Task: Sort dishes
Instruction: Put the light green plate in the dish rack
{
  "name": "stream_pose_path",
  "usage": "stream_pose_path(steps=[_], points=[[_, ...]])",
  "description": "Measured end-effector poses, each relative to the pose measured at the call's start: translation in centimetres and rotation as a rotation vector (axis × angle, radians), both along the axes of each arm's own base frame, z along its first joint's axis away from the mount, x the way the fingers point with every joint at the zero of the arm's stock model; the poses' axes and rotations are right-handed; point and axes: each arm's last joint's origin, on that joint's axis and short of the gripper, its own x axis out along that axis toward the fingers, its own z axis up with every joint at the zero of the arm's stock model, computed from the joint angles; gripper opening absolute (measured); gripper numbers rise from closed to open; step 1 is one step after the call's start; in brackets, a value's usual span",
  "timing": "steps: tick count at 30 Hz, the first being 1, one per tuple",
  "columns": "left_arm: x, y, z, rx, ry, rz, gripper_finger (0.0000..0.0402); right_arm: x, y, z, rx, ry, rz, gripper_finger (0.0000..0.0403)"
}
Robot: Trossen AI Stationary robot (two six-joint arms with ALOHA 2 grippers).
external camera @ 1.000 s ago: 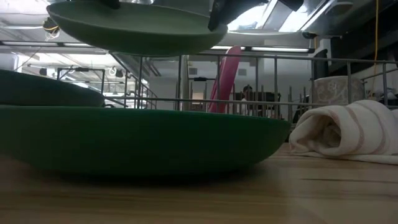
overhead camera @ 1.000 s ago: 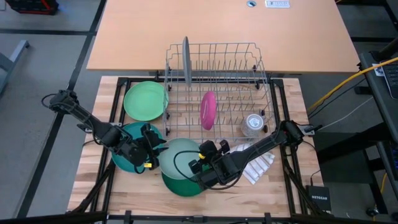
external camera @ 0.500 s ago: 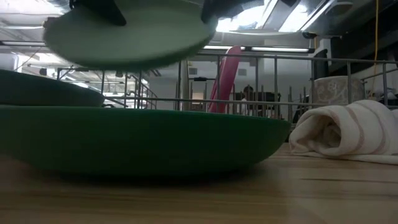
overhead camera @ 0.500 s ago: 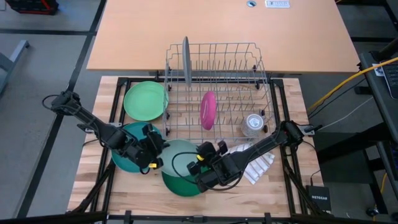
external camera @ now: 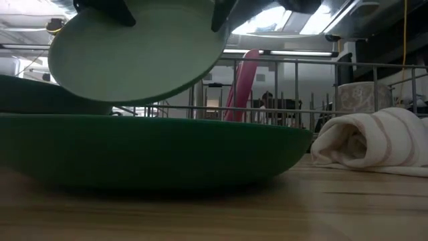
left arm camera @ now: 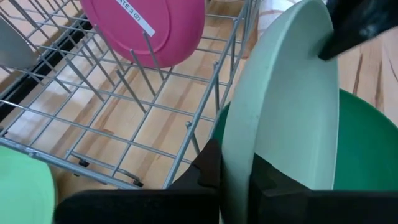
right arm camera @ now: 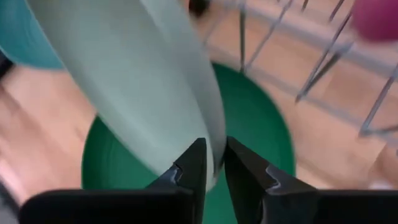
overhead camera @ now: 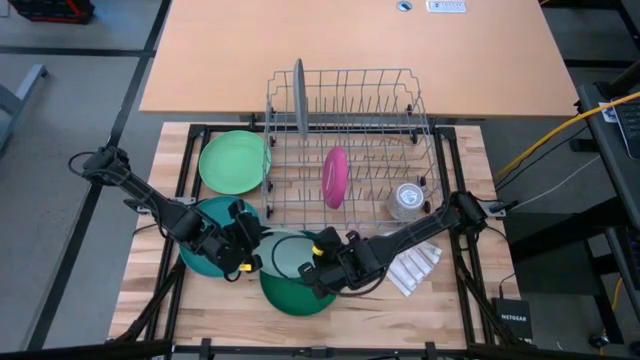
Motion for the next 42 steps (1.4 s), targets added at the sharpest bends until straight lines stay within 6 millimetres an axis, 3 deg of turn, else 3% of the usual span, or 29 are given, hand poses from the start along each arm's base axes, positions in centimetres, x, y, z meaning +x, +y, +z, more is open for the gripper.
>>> stream_pose_path(steps=[7,12,17,21,27,34,39,42], points=[[0.0,0.1,0.1,0.024,-0.026,0.033,0.0011,0.5,-1.0,-0.3,0.360,0.123,-0.020,0.0076],[0.0,0.2,0.1,0.056,-0.035,0.045,0.0006,0.2,-0.7,0.0,0.464,0.174,0.022,0.0076],[0.0,0.3,0.3,0.094,-0.061,0.076,0.0010,-0.6,-0.1,2.5,0.490,0.177,0.054,0.0076],[0.1,0.0,0.6,0.157,-0.108,0.087,0.0005,-1.4,0.9,5.8,0.461,0.091,0.080,0.0076],[0.4,-0.9,1.5,0.207,-0.204,0.078,0.0008,-5.0,2.3,12.8,0.257,-0.129,0.086,0.0076],[0.2,-2.2,2.8,0.345,-0.282,0.081,0.0004,-12.6,0.9,17.3,-0.066,-0.360,-0.059,0.0076],[0.0,-2.0,3.3,0.454,-0.321,0.207,0.0006,-16.3,-0.2,17.7,-0.223,-0.493,-0.171,0.0076],[0.0,-1.6,3.5,0.542,-0.317,0.299,0.0004,-17.5,-0.6,16.0,-0.244,-0.535,-0.220,0.0076]])
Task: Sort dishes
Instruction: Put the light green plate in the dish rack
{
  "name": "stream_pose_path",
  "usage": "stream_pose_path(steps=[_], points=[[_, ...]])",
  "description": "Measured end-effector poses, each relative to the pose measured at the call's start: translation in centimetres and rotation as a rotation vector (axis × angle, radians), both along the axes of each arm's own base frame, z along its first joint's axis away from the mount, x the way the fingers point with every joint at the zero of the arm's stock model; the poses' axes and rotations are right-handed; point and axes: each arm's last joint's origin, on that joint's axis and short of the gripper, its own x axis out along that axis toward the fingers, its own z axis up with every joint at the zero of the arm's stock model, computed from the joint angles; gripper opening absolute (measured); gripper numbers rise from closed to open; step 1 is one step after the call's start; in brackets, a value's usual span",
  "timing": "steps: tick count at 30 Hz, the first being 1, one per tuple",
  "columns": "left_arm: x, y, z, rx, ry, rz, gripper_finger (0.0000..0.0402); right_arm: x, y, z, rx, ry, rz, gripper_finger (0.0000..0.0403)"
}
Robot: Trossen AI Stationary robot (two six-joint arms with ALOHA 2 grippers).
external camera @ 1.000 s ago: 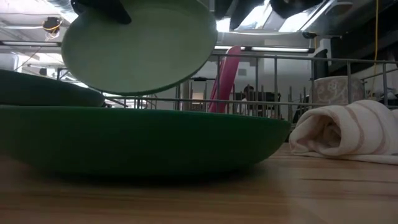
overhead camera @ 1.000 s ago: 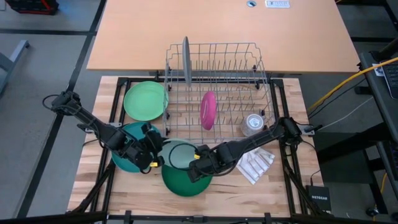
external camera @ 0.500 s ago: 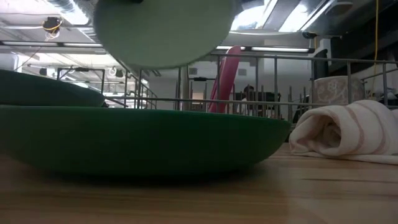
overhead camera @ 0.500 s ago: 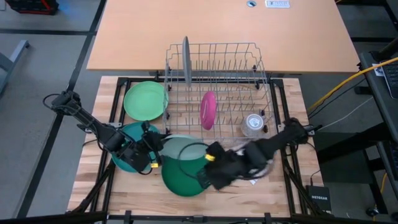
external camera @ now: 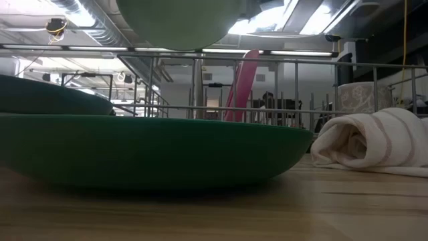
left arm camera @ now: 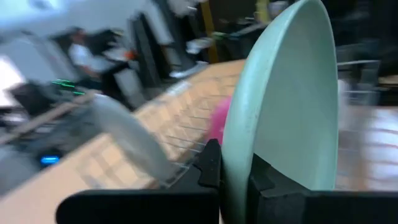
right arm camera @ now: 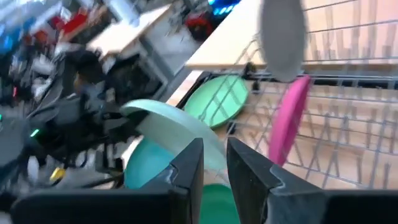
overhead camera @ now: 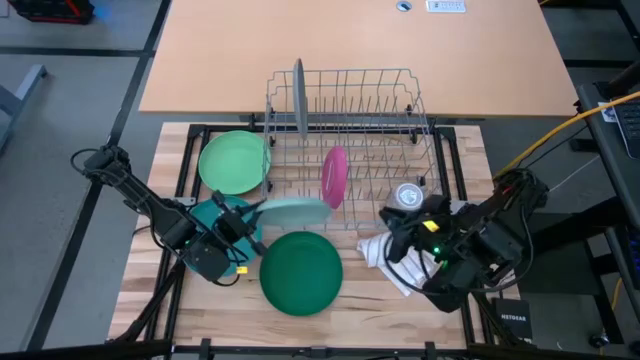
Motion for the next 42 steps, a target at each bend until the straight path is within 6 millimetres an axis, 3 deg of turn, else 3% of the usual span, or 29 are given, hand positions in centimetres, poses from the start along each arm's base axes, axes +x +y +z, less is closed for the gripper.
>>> stream_pose_path(steps=[4,11,15,19,22,28,30,32,36,39,42], points=[[0.1,0.5,0.2,0.065,0.007,0.091,0.0006,-0.3,-0.4,-5.1,0.101,-0.129,-0.141,0.0076],[0.6,1.3,0.4,0.121,0.081,0.125,0.0004,1.4,1.0,-13.3,0.352,-0.631,-0.269,0.0076],[0.9,1.6,0.7,0.153,0.125,0.141,0.0006,2.3,1.8,-16.1,0.534,-0.796,-0.297,0.0076],[1.3,2.0,1.1,0.198,0.190,0.161,0.0004,2.9,2.4,-17.4,0.732,-0.940,-0.317,0.0076],[1.7,2.4,1.4,0.216,0.220,0.177,0.0005,3.3,2.7,-17.3,0.855,-0.993,-0.315,0.0076],[2.1,3.0,1.8,0.248,0.272,0.201,0.0004,4.9,2.4,-15.4,0.911,-0.957,-0.254,0.0076],[2.1,3.0,1.8,0.250,0.276,0.203,0.0004,6.0,2.0,-14.2,0.942,-0.900,-0.137,0.0076],[2.1,3.0,1.8,0.249,0.275,0.203,0.0005,7.2,1.4,-12.6,0.921,-0.849,0.090,0.0076],[2.1,3.0,1.8,0.247,0.271,0.203,0.0006,8.7,-1.2,-9.2,0.715,-0.955,0.470,0.0076],[2.1,3.0,1.8,0.251,0.277,0.203,0.0004,9.0,-4.0,-7.7,0.527,-0.974,0.569,0.0076],[2.1,3.2,1.8,0.258,0.289,0.208,0.0004,9.1,-7.1,-7.5,0.465,-0.929,0.594,0.0076]])
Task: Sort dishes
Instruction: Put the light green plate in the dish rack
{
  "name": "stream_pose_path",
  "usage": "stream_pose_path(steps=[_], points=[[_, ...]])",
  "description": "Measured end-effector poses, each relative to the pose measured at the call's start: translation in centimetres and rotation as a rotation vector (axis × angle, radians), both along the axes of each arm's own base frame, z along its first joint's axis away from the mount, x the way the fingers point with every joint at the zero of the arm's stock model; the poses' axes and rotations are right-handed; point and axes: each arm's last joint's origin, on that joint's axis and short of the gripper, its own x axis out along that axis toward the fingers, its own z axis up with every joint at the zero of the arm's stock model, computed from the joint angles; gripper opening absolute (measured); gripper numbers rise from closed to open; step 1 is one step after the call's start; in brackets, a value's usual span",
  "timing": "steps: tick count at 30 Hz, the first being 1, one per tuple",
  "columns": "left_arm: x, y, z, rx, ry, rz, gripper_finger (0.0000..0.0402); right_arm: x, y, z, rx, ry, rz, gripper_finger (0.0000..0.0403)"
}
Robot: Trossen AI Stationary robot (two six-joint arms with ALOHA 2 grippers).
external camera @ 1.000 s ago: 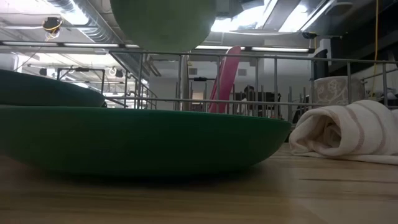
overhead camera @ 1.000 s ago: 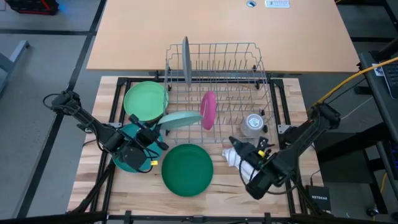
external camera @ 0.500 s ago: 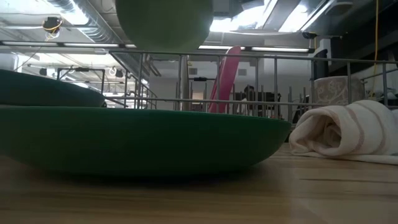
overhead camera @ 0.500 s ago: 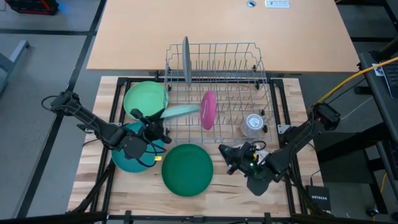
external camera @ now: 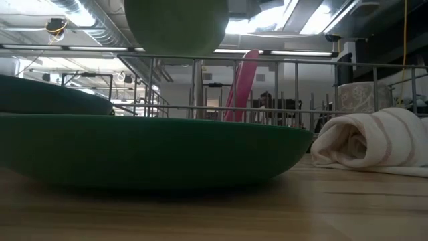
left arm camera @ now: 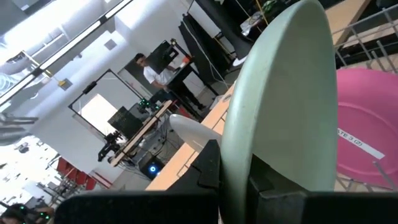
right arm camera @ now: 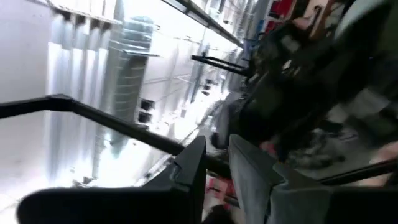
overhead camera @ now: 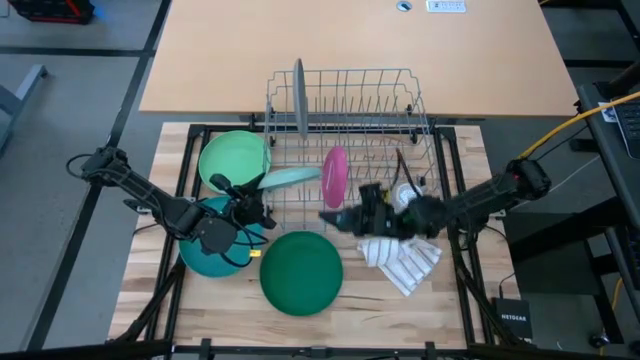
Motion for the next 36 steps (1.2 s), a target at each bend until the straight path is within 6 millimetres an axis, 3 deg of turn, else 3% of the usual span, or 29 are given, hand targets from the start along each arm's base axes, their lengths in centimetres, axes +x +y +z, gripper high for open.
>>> stream_pose_path(steps=[5,10,14,19,28,36], points=[[0.4,1.6,0.1,0.040,0.080,0.063,0.0004,-0.3,-4.7,-1.0,0.006,-0.080,-0.001,0.0075],[0.7,5.3,0.8,0.045,0.106,0.202,0.0004,-1.0,-8.5,-1.7,0.075,-0.210,0.016,0.0075],[0.7,7.9,1.2,0.049,0.134,0.301,0.0004,-0.8,-10.8,-3.0,0.210,-0.179,-0.060,0.0075],[0.7,9.5,1.5,0.035,0.107,0.368,0.0006,0.0,-12.8,-4.3,0.396,-0.165,-0.097,0.0075],[0.7,9.3,1.6,0.030,0.091,0.359,0.0005,0.9,-13.8,-5.8,0.623,-0.152,-0.047,0.0075],[0.6,7.1,1.7,0.020,0.058,0.258,0.0005,1.1,-13.9,-6.2,0.757,-0.150,-0.040,0.0075]])
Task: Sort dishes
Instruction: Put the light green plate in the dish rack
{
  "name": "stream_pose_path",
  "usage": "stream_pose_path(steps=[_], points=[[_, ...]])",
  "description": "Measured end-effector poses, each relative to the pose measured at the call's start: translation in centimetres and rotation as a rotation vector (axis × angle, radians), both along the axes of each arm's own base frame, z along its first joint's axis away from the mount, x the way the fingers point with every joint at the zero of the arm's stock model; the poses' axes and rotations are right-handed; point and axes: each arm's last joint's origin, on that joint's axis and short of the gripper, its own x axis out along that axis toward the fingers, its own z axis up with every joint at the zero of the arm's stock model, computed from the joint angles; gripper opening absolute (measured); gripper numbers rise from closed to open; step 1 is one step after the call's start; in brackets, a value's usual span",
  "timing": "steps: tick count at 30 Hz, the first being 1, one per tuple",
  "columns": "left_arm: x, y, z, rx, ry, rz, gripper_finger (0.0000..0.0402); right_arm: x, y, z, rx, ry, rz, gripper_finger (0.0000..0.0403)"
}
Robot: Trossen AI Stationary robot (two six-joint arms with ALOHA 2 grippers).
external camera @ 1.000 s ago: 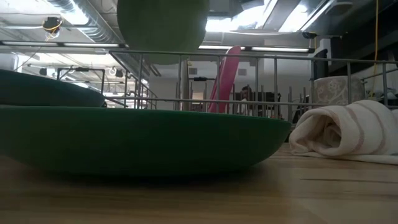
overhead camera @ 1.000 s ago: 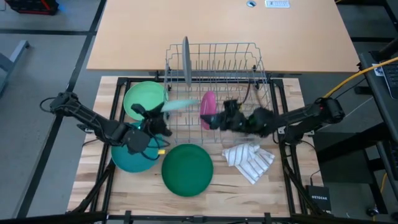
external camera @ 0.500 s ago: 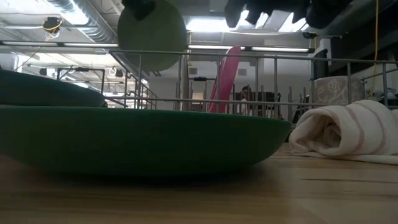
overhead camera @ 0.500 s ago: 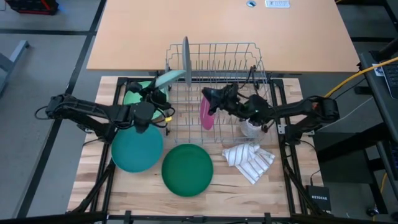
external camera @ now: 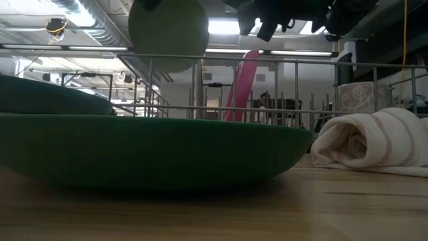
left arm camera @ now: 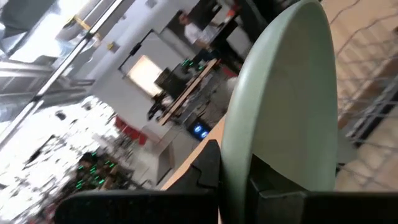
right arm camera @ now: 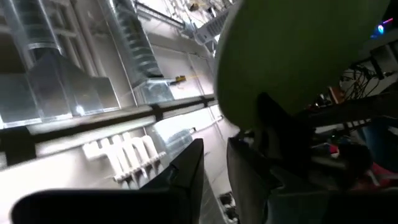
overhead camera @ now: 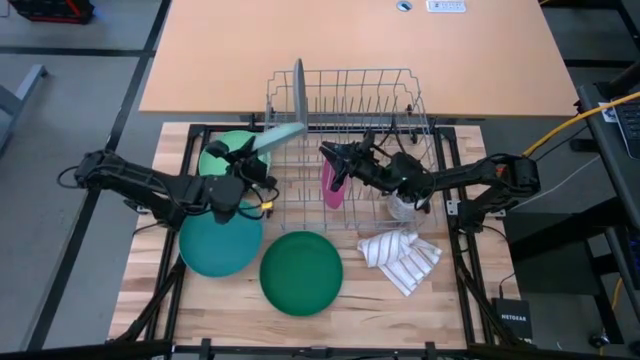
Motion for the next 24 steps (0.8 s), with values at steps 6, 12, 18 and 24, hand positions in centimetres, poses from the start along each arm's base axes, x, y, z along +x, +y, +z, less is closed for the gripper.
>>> stream_pose_path(steps=[6,12,18,24], points=[[-0.1,-1.4,0.0,-0.004,0.000,-0.075,0.0003,0.0,0.0,0.0,0.035,-0.009,0.001,0.0075],[-0.1,-2.0,-0.1,-0.018,-0.004,-0.158,0.0004,0.1,0.5,0.0,0.031,-0.008,0.039,0.0075],[-0.1,-2.3,-0.1,-0.019,0.001,-0.188,0.0005,0.2,1.7,0.0,0.052,-0.015,0.077,0.0075],[-0.1,-2.3,-0.1,-0.013,0.020,-0.187,0.0003,0.3,2.7,-0.1,0.055,-0.007,0.106,0.0075]])
